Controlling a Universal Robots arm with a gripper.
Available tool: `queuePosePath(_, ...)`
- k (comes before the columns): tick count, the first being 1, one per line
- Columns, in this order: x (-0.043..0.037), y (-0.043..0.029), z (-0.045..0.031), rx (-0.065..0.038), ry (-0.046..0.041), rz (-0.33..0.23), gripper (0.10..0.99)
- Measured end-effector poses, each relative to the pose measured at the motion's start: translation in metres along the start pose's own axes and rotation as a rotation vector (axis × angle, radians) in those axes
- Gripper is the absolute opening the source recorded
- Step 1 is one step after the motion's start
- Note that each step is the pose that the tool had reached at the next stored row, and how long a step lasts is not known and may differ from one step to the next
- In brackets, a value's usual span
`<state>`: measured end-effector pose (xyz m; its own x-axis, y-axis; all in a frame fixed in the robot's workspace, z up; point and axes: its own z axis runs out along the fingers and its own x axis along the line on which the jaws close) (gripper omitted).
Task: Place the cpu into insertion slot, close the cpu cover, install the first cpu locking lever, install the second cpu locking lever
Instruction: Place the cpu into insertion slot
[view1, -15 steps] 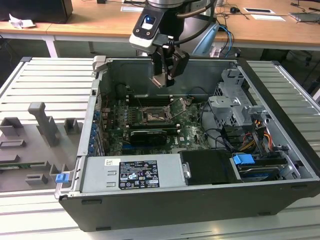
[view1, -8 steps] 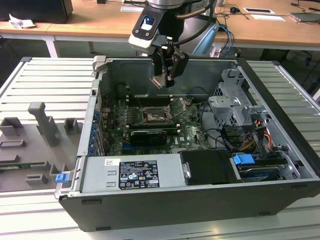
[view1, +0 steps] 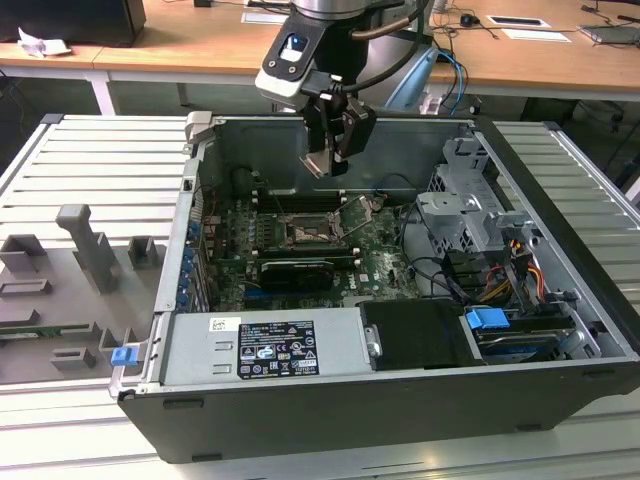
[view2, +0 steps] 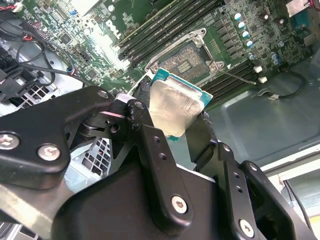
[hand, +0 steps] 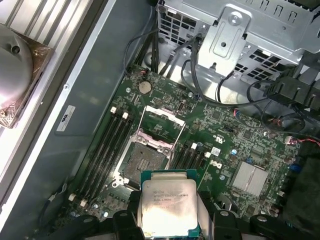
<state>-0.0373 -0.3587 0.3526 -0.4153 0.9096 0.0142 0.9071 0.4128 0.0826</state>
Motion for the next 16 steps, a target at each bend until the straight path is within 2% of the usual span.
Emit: queuePosePath(16, -0.0001, -0.0004, 0.0048, 0.0, -0.0029, 0.035, 0.529)
